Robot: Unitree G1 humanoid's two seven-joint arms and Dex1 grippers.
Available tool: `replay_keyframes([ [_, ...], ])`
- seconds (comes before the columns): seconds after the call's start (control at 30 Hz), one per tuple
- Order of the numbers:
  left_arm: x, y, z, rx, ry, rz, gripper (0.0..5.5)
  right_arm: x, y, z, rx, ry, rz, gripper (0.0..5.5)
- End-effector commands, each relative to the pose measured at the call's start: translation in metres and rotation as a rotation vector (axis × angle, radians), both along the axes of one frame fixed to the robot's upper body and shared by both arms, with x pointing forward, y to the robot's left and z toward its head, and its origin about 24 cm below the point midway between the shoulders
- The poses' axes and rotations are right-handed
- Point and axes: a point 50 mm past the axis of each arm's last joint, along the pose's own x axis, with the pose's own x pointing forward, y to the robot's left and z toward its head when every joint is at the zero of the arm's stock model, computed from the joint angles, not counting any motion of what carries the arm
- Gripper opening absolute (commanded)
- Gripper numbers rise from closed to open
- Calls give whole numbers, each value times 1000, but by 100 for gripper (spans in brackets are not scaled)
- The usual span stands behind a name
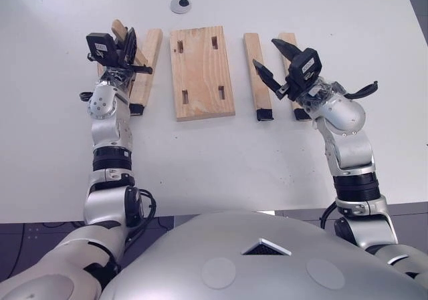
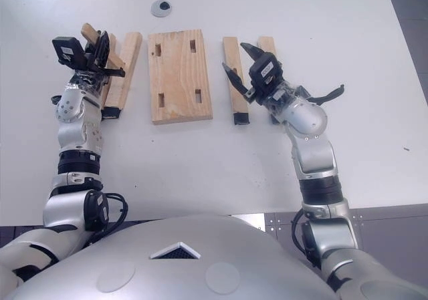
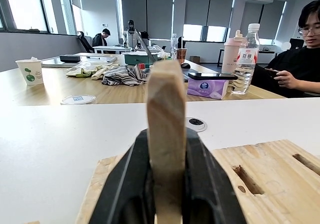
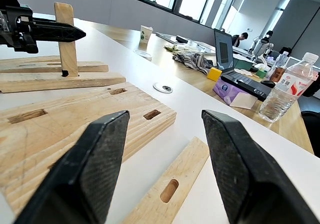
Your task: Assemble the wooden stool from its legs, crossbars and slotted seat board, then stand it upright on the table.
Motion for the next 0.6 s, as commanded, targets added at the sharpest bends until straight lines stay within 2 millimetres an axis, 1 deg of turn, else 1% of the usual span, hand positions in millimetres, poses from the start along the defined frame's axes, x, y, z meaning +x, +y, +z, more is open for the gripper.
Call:
replay_keyframes([
  [0.03,-56,-8,-91,-15,433,-29,38,2,0,3,-5,-5,-8,268],
  [0.1,-54,-10,-88,-43,406,-30,38,2,0,3,-5,-5,-11,268],
  [0.23,-33,-15,-63,-70,290,-30,38,4,0,3,-6,-10,-18,268],
  [0.3,-25,-17,-53,-68,249,-32,38,4,0,3,-5,-11,-20,268],
  [0.47,-15,-22,-35,-71,183,-30,38,4,1,2,-5,-12,-20,268],
  [0.57,-11,-15,-25,-53,164,26,38,4,2,1,-5,-14,-20,268],
  [0.6,-12,-12,-20,-45,155,27,75,4,2,1,-5,-15,-20,268],
])
